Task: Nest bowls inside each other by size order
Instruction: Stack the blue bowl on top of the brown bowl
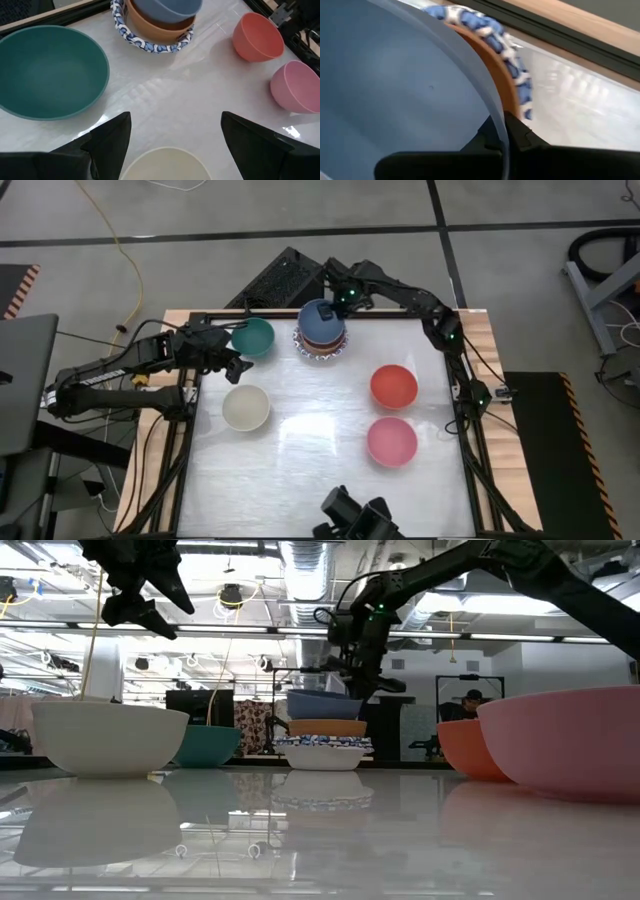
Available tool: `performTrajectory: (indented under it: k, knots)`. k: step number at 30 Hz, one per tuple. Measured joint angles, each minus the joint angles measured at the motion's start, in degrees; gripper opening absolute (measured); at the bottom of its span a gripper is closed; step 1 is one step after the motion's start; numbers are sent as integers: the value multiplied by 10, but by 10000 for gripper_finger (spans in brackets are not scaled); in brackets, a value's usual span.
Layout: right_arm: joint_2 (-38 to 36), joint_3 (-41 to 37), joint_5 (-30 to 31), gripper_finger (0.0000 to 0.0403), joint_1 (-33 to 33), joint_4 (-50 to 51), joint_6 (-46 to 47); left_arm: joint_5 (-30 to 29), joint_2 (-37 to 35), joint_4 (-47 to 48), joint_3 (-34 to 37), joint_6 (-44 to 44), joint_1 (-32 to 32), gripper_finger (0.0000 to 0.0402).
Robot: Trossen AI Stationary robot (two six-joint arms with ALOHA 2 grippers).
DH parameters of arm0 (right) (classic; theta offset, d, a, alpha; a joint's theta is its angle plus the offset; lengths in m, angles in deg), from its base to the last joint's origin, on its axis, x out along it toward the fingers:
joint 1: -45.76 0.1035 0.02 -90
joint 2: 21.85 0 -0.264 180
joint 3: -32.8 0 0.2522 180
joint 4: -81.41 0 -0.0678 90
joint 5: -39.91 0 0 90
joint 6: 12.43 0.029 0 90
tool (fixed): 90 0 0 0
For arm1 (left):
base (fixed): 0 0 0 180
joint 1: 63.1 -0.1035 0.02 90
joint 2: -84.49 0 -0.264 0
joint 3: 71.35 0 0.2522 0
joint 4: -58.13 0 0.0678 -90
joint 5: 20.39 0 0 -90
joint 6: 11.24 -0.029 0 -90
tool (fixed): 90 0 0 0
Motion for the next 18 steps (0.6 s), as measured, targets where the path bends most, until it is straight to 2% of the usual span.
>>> performTrajectory:
  k: [10, 18]
  knots:
    - [0, 0, 3, 8, 1, 3, 5, 0, 0, 0, 0, 0, 0, 297]
    - [-1, -30, -7, 8, -1, 13, 7, 4, 0, 0, 0, 0, 0, 297]
